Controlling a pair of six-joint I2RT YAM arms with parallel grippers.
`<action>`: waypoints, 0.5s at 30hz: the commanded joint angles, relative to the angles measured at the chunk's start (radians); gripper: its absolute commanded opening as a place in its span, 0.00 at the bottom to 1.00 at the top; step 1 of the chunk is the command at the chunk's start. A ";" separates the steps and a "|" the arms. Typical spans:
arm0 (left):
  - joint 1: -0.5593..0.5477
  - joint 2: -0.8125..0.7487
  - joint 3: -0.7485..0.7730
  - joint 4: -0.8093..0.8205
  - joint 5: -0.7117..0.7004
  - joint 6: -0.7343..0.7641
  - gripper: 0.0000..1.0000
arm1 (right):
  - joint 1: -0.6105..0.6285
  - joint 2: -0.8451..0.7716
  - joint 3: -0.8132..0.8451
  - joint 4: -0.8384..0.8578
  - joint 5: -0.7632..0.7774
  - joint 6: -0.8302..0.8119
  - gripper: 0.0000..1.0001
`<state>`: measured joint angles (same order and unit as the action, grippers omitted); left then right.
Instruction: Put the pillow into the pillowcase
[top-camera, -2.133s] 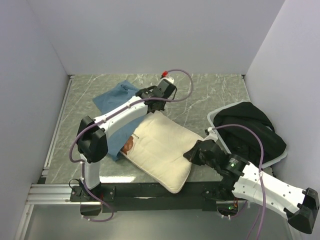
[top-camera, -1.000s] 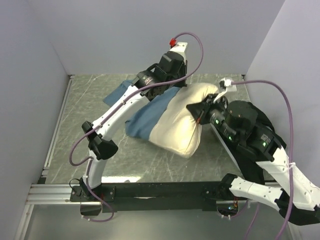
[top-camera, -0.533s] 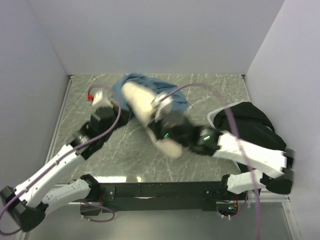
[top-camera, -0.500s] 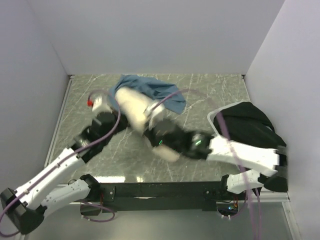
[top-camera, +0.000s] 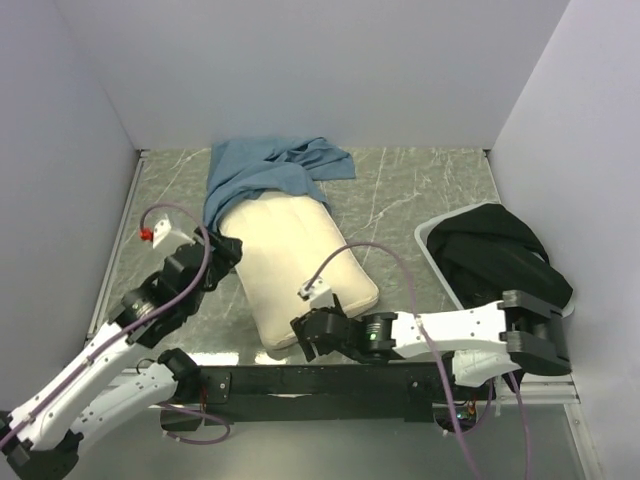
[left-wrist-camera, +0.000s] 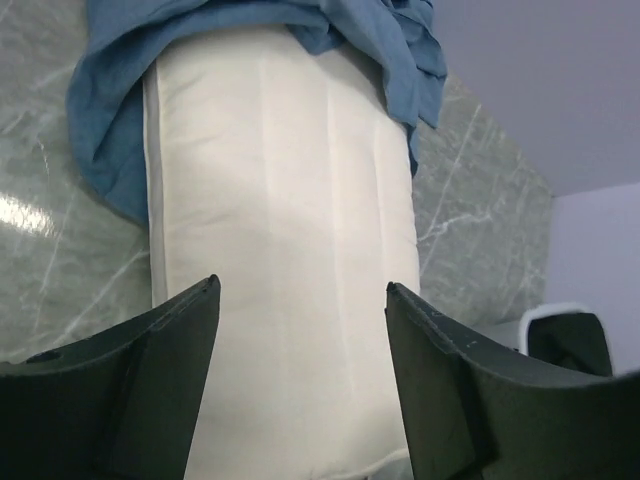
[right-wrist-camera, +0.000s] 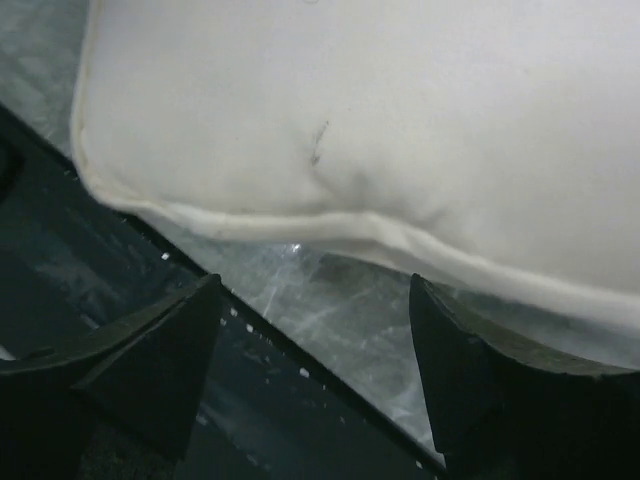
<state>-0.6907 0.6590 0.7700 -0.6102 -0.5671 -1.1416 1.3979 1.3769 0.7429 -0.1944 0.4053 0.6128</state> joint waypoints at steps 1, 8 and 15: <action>-0.003 0.177 0.103 0.068 -0.056 0.176 0.70 | 0.033 -0.171 -0.034 -0.014 -0.006 0.088 0.86; 0.008 0.580 0.395 0.118 -0.120 0.428 0.63 | -0.020 -0.374 -0.077 -0.090 0.001 0.243 0.84; 0.037 1.004 0.719 0.251 -0.229 0.855 0.85 | -0.187 -0.403 -0.042 -0.089 -0.065 0.160 0.83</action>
<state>-0.6682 1.5631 1.3735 -0.4957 -0.7444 -0.6167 1.2835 0.9974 0.6807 -0.2760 0.3683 0.7967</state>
